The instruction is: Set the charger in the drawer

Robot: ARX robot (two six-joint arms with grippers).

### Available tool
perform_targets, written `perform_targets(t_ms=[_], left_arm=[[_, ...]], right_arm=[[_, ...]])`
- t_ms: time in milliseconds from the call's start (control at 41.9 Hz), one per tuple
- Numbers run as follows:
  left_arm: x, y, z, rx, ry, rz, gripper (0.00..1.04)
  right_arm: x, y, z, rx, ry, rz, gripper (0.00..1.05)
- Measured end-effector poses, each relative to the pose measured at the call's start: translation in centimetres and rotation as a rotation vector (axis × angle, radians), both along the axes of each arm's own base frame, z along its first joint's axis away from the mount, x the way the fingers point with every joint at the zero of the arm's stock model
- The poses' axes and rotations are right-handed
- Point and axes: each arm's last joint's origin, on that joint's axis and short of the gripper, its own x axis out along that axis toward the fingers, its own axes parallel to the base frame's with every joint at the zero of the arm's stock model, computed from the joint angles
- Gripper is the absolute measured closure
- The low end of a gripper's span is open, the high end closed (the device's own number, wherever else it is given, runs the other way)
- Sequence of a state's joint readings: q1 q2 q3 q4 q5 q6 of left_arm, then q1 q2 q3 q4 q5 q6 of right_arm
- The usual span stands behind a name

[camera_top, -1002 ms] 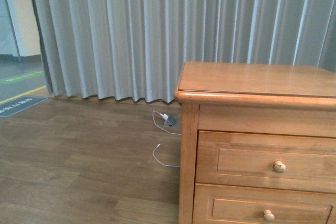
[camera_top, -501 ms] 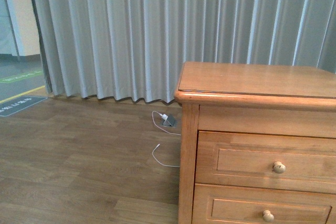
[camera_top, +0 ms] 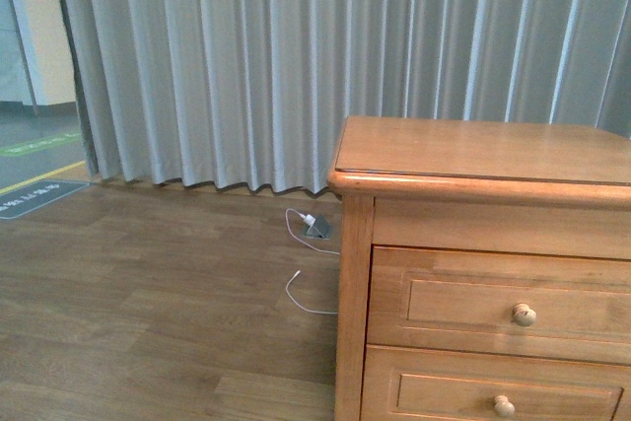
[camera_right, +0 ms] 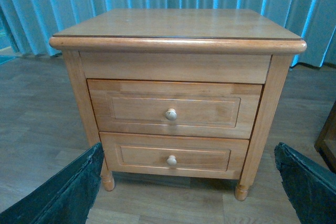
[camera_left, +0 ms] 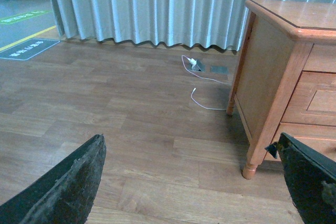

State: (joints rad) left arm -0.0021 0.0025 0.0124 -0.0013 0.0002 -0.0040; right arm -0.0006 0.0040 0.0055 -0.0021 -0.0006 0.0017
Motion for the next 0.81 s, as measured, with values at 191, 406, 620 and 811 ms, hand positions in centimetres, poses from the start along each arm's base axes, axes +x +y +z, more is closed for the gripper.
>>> perform_targets(t_ms=[191,406,620,811], left_arm=[[0.0,0.0,0.0,0.0,0.0,0.0,0.06],[0.0,0.0,0.0,0.0,0.0,0.0,0.06],[0.0,0.0,0.0,0.0,0.0,0.0,0.06],[0.0,0.0,0.0,0.0,0.0,0.0,0.06]], right_arm=[[0.0,0.0,0.0,0.0,0.0,0.0,0.08],[0.0,0.0,0.0,0.0,0.0,0.0,0.08],[0.0,0.0,0.0,0.0,0.0,0.0,0.08],[0.0,0.0,0.0,0.0,0.0,0.0,0.08]])
